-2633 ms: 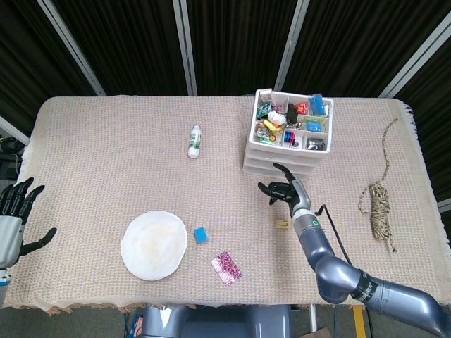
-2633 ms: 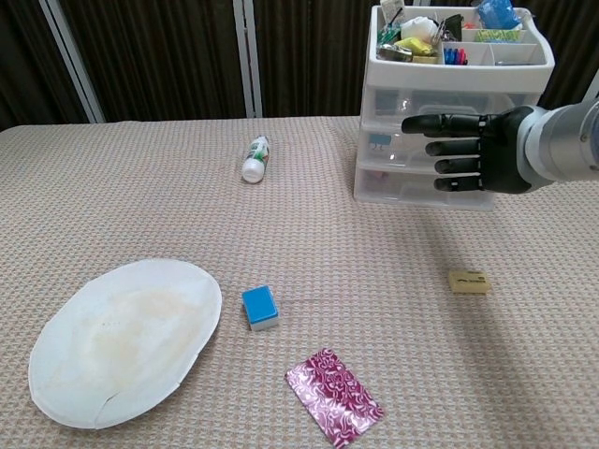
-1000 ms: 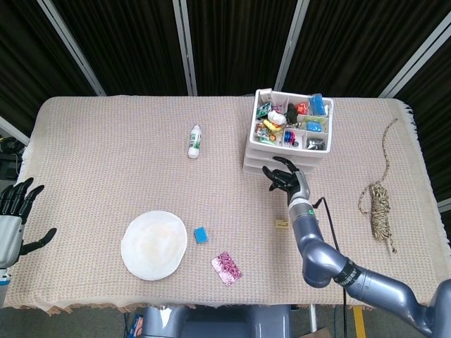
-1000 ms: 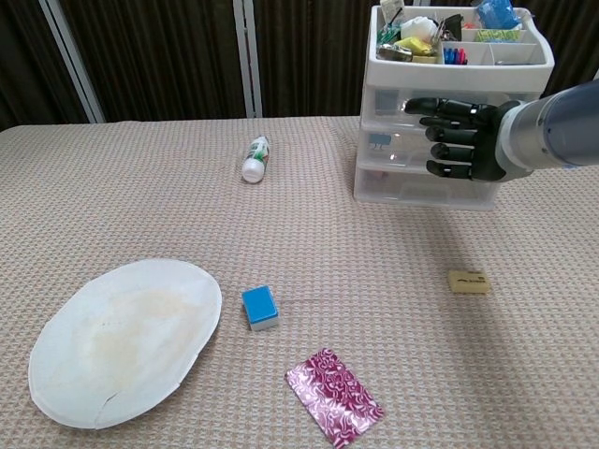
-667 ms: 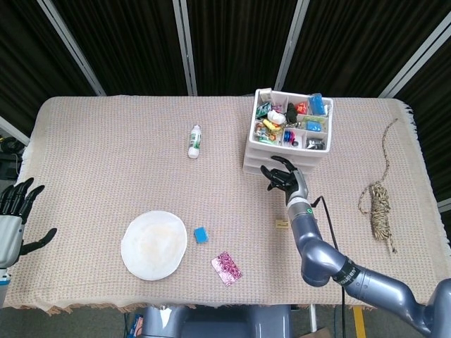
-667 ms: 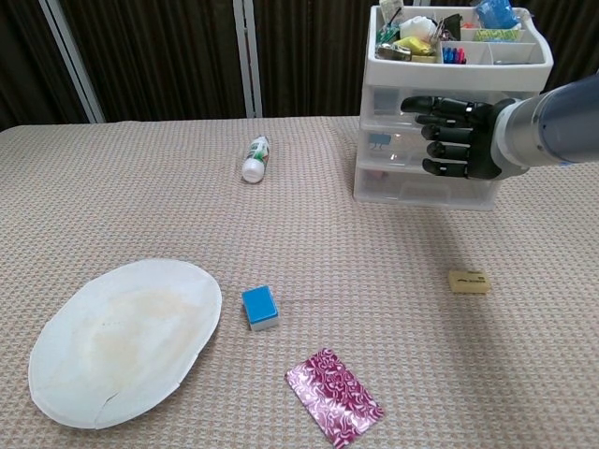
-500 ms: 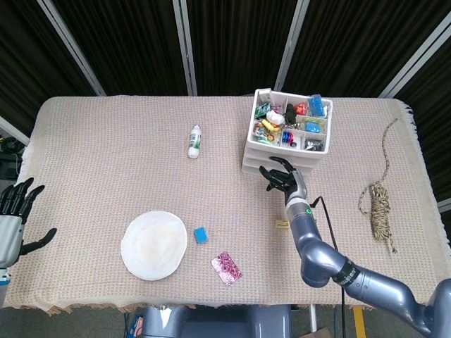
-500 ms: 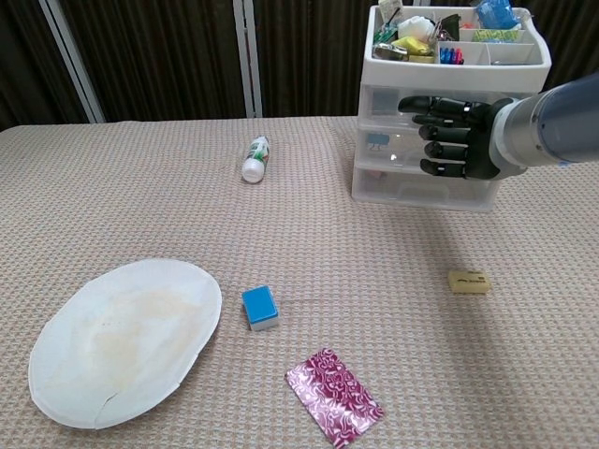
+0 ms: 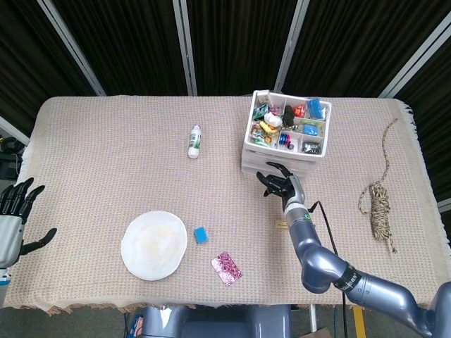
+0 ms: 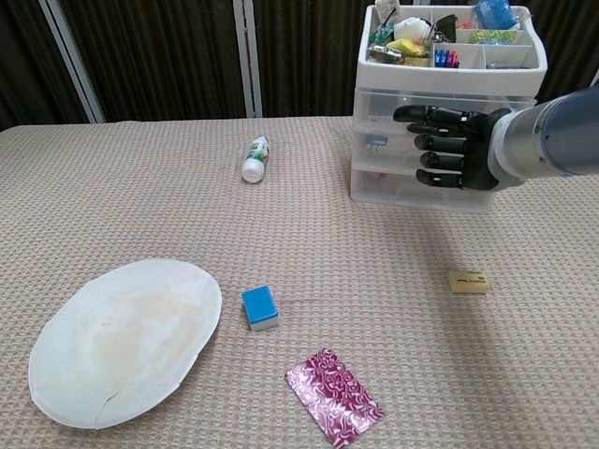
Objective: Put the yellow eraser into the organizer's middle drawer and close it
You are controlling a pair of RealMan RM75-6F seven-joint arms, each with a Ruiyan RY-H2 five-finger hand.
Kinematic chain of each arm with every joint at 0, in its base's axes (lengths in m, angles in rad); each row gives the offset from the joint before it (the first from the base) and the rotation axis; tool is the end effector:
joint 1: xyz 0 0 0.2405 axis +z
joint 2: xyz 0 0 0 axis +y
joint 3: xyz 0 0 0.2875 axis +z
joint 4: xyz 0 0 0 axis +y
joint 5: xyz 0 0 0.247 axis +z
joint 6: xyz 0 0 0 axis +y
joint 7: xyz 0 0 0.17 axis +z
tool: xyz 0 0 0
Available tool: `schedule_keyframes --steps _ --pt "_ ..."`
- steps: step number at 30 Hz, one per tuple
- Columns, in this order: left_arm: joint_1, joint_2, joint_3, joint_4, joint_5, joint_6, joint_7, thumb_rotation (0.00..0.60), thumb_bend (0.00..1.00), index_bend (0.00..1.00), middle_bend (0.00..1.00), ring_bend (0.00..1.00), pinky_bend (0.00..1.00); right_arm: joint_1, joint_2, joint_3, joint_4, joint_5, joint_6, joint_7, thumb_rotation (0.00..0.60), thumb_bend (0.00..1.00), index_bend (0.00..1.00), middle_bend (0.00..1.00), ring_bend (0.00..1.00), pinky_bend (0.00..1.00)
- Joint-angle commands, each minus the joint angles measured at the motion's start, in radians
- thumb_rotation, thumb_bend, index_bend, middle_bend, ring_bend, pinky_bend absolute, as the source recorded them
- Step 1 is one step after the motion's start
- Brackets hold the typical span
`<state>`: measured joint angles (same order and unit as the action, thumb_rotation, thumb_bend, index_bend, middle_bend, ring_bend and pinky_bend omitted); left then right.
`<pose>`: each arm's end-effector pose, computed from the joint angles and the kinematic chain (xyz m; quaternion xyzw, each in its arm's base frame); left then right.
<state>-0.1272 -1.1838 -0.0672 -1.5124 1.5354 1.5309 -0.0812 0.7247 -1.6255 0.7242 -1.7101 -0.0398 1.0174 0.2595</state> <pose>-0.3498 0.2326 0.1337 -0.5892 -0.3635 -0.4403 0.5717 -0.1184 -0.4231 -0.0408 0.0566 -0.8634 0.4678 0.1806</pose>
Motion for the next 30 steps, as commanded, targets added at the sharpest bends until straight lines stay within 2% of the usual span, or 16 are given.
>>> schedule_keyframes --steps 1,17,25,30 --pt "0.0 0.0 0.0 0.0 0.0 0.0 0.0 0.6 0.25 0.11 0.0 0.0 0.0 -0.018 0.006 -0.008 -0.032 -0.019 0.001 0.007 0.6 0.16 0.33 0.8 0.79 0.68" --pt "-0.001 0.001 0.0 -0.002 0.0 -0.001 0.003 0.6 0.25 0.11 0.0 0.0 0.0 -0.08 0.023 -0.041 -0.121 -0.091 0.024 0.034 0.6 0.16 0.32 0.79 0.78 0.68" --pt "-0.001 0.0 0.0 -0.003 0.001 0.0 0.003 0.6 0.25 0.11 0.0 0.0 0.0 -0.098 0.032 -0.072 -0.167 -0.135 0.046 0.02 0.6 0.16 0.16 0.76 0.75 0.68" --pt "-0.002 0.0 0.0 -0.002 0.001 -0.001 0.003 0.6 0.25 0.11 0.0 0.0 0.0 -0.117 0.032 -0.09 -0.187 -0.148 0.055 0.028 0.6 0.16 0.13 0.75 0.74 0.67"
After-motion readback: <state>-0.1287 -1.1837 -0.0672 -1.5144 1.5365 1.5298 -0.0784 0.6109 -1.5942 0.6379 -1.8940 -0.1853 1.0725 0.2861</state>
